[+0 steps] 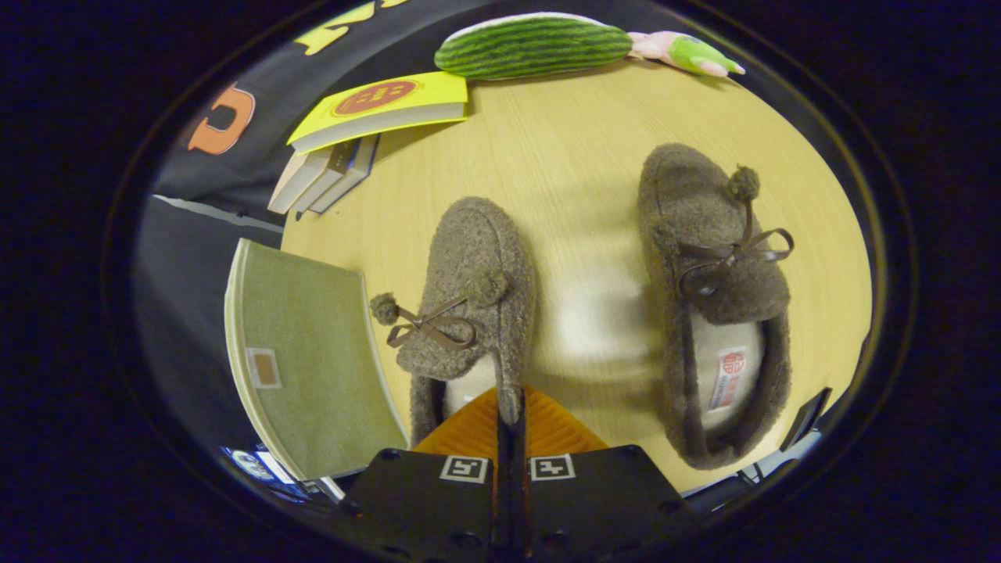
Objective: Open the storage box then place both shoes into the box .Put the left shoe in first, then the right shoe, with the right side of both shoes facing outward in a uniform manner.
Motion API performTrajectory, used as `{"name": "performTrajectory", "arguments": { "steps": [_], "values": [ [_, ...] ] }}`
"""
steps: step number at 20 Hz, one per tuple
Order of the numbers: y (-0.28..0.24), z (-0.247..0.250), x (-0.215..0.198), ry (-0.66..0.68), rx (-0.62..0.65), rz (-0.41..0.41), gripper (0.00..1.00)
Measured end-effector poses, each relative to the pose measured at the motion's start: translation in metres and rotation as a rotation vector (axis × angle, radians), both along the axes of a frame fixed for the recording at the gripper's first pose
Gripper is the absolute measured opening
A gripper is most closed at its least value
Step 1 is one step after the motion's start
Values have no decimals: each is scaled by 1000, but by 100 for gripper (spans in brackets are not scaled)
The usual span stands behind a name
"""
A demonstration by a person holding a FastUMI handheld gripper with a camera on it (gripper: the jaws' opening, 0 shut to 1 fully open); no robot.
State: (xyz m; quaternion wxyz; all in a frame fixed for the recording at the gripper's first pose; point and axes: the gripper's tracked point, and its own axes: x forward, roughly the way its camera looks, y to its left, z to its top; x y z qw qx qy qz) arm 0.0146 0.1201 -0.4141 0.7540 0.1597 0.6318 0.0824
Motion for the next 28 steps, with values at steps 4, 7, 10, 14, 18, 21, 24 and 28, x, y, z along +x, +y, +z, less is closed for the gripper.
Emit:
{"name": "performTrajectory", "arguments": {
  "steps": [4,7,10,14,18,21,24,28],
  "values": [
    [25,50,-10,-35,59,13,6],
    [49,104,-17,-89,111,44,6],
    [74,157,-25,-143,147,65,6],
    [124,211,-43,-174,209,99,6],
    [180,221,-47,-179,213,143,6],
    [223,203,-47,-166,192,168,6],
    [256,173,-46,-137,167,174,6],
    [273,121,-52,-65,94,178,6]
  ]
}}
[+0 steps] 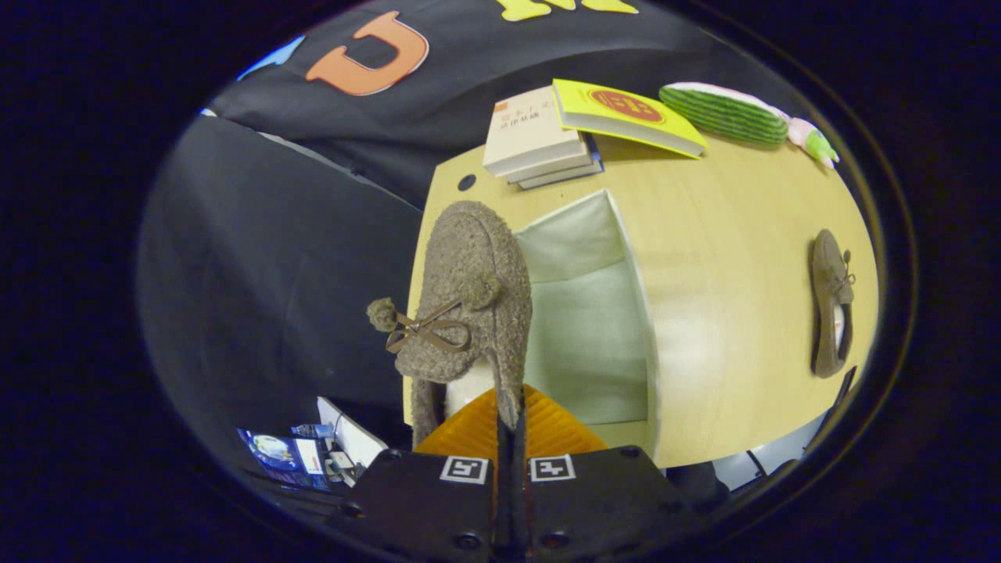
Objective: Open the storage box then place both shoes into the box .Put the left shoe in first, then the right shoe, with the right side of both shoes facing outward in a uniform manner.
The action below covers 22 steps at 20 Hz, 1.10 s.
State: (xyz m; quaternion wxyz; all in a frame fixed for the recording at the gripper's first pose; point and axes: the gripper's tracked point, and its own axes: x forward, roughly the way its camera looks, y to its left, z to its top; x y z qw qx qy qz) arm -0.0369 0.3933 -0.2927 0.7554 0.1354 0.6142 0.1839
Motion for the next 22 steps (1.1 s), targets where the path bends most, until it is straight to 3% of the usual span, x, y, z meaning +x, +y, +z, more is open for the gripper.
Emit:
{"name": "performTrajectory", "arguments": {
  "steps": [6,12,14,20,22],
  "values": [
    [21,-56,-5,83,-81,-1,6],
    [31,-70,1,104,-112,-2,9],
    [33,-72,5,114,-95,-16,16],
    [33,-56,3,81,-59,-21,71],
    [25,-41,9,9,-79,6,79]
  ]
}}
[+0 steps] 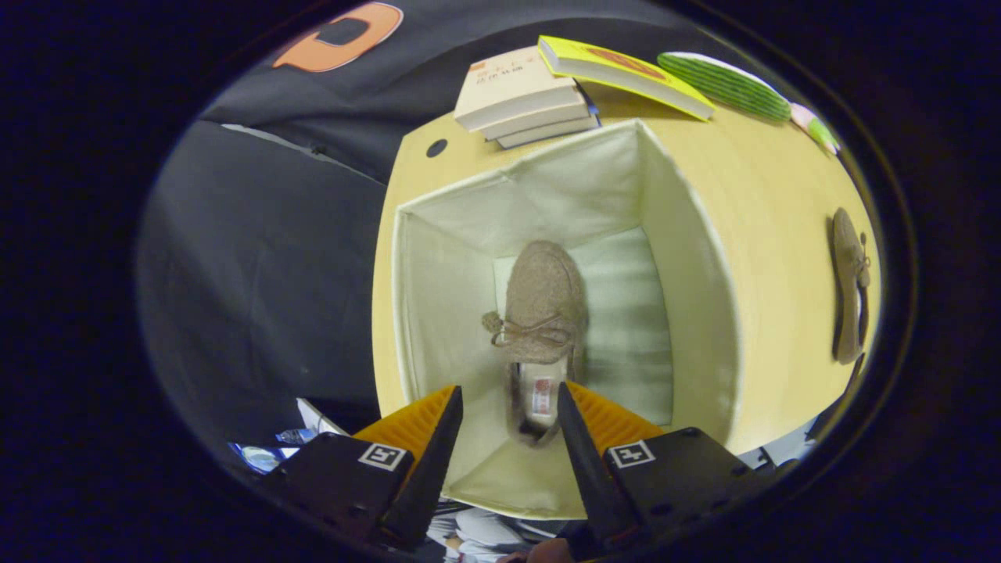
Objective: Open the storage box then place both shoes into the box .Put the left shoe in first, then the right shoe, with the right side of both shoes facing outward in a uniform manner.
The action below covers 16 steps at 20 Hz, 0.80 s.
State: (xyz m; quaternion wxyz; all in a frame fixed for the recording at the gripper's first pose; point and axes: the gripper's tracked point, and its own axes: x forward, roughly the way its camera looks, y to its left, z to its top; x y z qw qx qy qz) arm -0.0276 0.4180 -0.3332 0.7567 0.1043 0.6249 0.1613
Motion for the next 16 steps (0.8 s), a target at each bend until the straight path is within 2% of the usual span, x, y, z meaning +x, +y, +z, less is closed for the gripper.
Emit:
{"name": "performTrajectory", "arguments": {
  "steps": [4,9,12,16],
  "values": [
    [-12,49,0,-110,10,41,81],
    [-61,121,15,-340,-23,79,82],
    [-107,156,26,-438,-61,64,83],
    [-193,176,35,-493,-135,-7,85]
  ]
}}
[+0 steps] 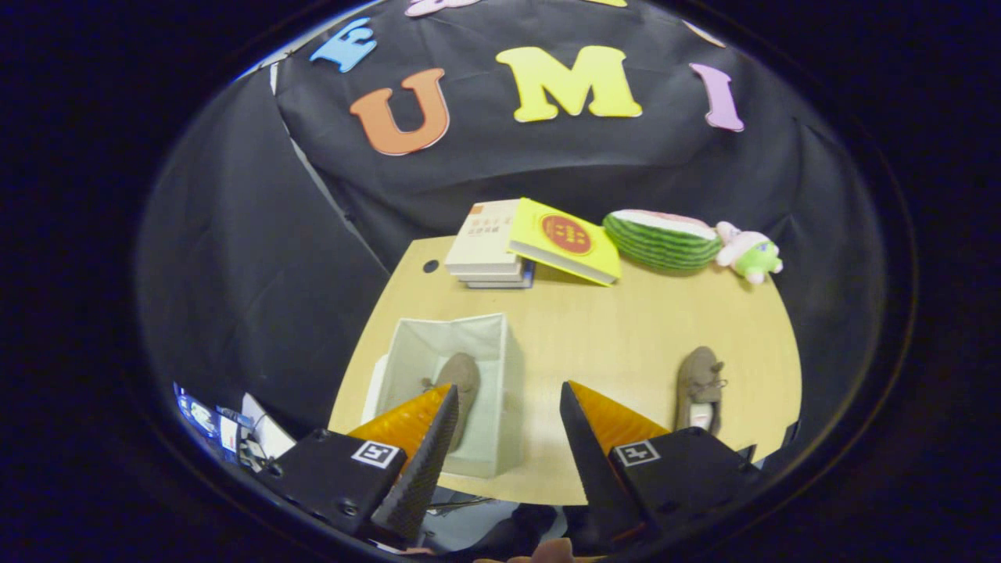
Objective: Open the storage box then place both shoes into the box .Put the left shoe in first, then the right shoe, with the right side of both shoes facing outward in a uniform manner.
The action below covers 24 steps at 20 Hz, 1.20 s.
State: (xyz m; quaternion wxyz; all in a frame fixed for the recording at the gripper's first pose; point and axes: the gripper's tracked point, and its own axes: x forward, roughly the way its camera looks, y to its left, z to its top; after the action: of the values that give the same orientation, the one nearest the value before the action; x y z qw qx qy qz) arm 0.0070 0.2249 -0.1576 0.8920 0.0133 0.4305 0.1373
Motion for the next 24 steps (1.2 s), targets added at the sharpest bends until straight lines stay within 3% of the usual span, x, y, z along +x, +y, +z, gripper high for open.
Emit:
{"name": "performTrajectory", "arguments": {
  "steps": [4,10,14,24],
  "values": [
    [-108,-20,18,3,-127,-112,96],
    [-203,-87,13,174,-122,-219,96],
    [-238,-132,19,279,-92,-227,96],
    [-268,-236,28,500,-59,-188,92]
  ]
}}
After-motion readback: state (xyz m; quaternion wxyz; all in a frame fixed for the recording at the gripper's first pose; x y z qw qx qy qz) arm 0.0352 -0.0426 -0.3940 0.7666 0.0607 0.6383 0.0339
